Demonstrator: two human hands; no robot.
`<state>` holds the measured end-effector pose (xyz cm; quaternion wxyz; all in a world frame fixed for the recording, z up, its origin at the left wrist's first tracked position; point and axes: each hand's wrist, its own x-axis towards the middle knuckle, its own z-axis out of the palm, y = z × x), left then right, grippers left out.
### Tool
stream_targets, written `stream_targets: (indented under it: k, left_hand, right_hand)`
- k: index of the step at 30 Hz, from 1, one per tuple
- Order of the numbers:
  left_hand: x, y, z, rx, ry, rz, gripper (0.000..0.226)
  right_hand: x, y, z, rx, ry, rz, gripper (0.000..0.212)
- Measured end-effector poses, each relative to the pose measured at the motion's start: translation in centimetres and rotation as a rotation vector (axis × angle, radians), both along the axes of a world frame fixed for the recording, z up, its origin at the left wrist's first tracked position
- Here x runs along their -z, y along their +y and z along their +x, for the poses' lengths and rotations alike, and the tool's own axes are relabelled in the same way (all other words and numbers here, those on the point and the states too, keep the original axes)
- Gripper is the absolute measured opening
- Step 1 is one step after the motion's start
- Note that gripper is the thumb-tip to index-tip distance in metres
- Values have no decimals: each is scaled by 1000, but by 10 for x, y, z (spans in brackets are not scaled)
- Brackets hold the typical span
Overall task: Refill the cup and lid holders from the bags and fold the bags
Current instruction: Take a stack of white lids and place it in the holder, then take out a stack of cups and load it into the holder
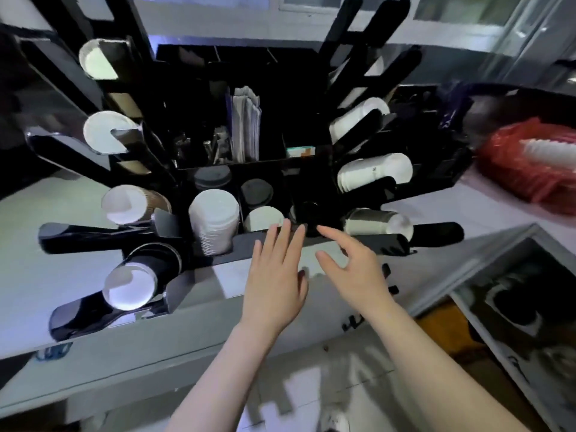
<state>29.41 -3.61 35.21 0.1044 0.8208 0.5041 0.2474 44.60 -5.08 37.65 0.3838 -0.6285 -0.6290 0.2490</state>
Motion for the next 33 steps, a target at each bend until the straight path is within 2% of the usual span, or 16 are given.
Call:
stream_targets:
  k: [5,11,19,24,33]
  left_hand:
    - [-34,-20,58,189,-114,167,73]
    - [-89,-54,165,298,-259,324,61]
    - [-99,-114,346,420,-300,313,56]
    - [-100,-134,434,470,-316,242,54]
    - [-82,-98,558,578,-284,138,56]
  right_hand:
    - [-42,-58,61,71,21,105,38]
    - [-84,-120,152,177,6,231,34]
    - [-100,-220,336,405,-139,237,34]
    - [-97,-265,429,554,-78,231,31]
    - [-65,-255,545,720,16,188,26]
